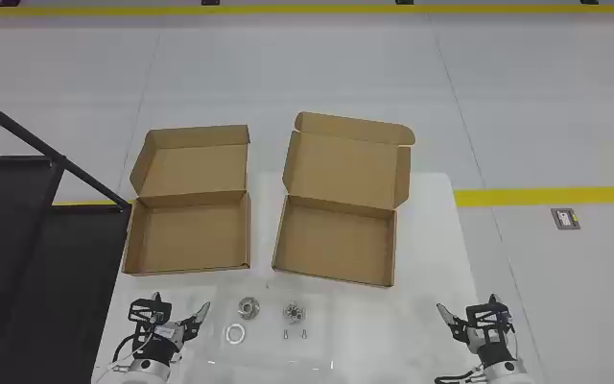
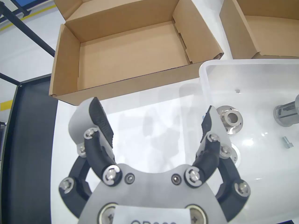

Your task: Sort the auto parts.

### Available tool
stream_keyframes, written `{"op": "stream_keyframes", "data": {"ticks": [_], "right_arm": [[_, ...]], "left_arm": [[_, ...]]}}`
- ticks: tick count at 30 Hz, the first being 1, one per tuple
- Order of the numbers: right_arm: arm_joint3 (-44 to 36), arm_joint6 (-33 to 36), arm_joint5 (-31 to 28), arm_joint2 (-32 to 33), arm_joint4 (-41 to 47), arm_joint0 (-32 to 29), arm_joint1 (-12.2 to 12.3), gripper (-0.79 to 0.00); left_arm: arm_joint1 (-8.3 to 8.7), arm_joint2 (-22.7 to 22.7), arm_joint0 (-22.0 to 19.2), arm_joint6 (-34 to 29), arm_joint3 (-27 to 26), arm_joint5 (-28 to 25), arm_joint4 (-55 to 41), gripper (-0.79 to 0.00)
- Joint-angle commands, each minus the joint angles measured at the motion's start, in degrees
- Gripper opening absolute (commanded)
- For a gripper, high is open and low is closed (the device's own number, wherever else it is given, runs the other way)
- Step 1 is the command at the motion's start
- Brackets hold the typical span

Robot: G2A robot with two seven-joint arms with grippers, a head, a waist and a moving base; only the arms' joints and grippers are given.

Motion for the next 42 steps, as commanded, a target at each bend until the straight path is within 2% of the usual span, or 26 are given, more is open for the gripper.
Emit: {"op": "stream_keyframes", "data": {"ticks": [1, 36, 38, 42], "right_arm": [[0.0, 0.0, 0.0, 0.0, 0.0, 0.0, 0.0, 0.000], [0.0, 0.0, 0.0, 0.0, 0.0, 0.0, 0.0, 0.000], [-0.3, -0.9, -0.6, -0.1, 1.0, 0.1, -0.1, 0.000], [-1.6, -3.8, -3.0, 0.9, 1.8, -1.0, -0.1, 0.000]], "left_arm": [[0.00, 0.0, 0.0, 0.0, 0.0, 0.0, 0.0, 0.000], [-0.01, 0.1, -0.1, 0.1, -0.1, -0.1, -0.1, 0.000], [0.03, 0.5, -0.3, 1.7, -0.7, -2.7, 0.4, 0.000], [0.00, -0.3, 0.3, 5.2, -0.5, -4.4, -0.6, 0.000]]}}
